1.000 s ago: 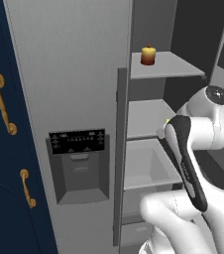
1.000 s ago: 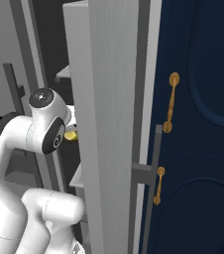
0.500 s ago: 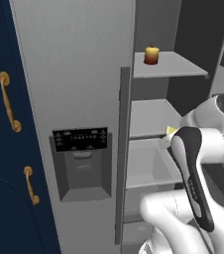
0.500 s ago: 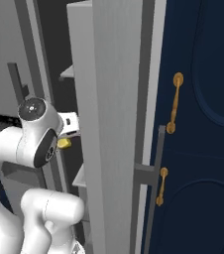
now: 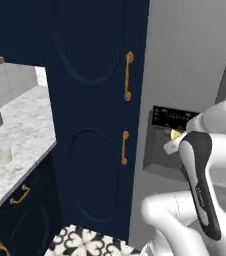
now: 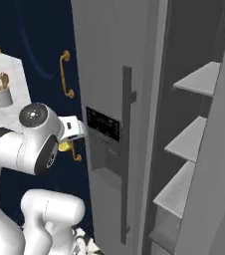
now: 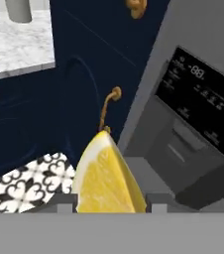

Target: Grab a lemon wedge from the fridge and one ice cube from the ice bowl, and put them in the glass of lemonade.

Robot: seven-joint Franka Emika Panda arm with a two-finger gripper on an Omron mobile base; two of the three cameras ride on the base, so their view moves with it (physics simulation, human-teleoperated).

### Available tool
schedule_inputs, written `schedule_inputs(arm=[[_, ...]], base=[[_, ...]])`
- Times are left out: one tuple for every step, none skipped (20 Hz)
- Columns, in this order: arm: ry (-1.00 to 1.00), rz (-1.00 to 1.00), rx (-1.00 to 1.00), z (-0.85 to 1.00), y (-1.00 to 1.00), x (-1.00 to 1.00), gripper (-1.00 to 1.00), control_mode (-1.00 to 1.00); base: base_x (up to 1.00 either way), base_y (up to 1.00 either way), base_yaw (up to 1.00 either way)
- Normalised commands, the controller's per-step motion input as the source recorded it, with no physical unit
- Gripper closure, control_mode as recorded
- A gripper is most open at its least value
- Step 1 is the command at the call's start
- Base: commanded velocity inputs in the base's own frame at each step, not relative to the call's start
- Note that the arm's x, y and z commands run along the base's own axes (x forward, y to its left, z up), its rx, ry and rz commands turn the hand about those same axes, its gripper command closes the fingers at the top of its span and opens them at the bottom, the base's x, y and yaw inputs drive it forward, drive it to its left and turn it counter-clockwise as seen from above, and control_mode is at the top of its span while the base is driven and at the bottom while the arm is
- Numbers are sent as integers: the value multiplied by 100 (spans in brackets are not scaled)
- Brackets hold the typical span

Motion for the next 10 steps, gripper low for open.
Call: schedule_inputs(arm=[[0,0,0,0,0,0,100,100],[0,0,0,0,0,0,100,100],[0,0,0,0,0,0,100,100],[0,0,0,0,0,0,100,100],[0,0,0,0,0,0,100,100],[0,0,0,0,0,0,100,100],[0,0,0,0,0,0,100,100],[0,0,0,0,0,0,100,100],[0,0,0,0,0,0,100,100],[0,0,0,0,0,0,100,100]], base=[[-1,78,77],[0,78,77],[0,77,76],[0,77,75],[0,77,75],[0,68,73],[26,56,68],[71,36,61],[100,9,55],[100,0,53]])
